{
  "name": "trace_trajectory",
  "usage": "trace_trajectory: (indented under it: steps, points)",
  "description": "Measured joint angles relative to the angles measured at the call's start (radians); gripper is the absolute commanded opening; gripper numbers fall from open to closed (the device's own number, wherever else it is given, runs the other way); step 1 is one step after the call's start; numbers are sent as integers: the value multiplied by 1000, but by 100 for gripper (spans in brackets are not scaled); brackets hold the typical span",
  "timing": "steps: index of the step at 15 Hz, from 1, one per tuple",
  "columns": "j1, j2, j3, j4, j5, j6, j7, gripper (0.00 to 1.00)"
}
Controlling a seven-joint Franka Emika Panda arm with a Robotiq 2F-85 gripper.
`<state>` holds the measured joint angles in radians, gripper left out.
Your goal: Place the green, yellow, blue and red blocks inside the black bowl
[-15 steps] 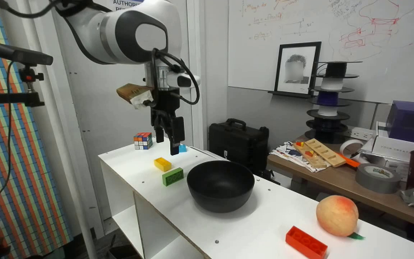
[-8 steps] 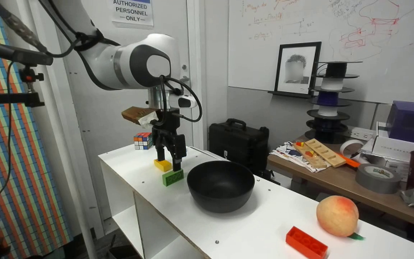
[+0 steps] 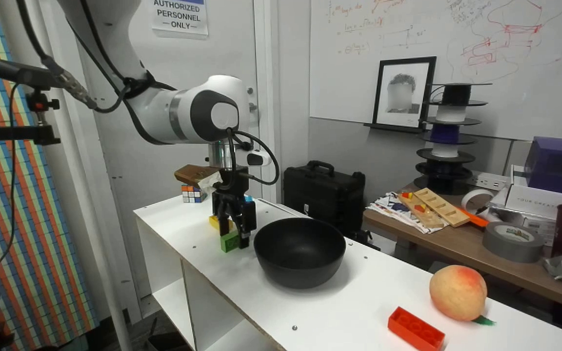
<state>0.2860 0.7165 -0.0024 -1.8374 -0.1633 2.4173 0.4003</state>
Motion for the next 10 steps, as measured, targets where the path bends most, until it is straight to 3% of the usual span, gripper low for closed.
trace_trajectory:
  steps: [7, 10]
  points:
    - [22, 24, -1, 39, 0, -30, 9, 5]
    - [23, 18, -9, 42, 0, -86, 26, 7]
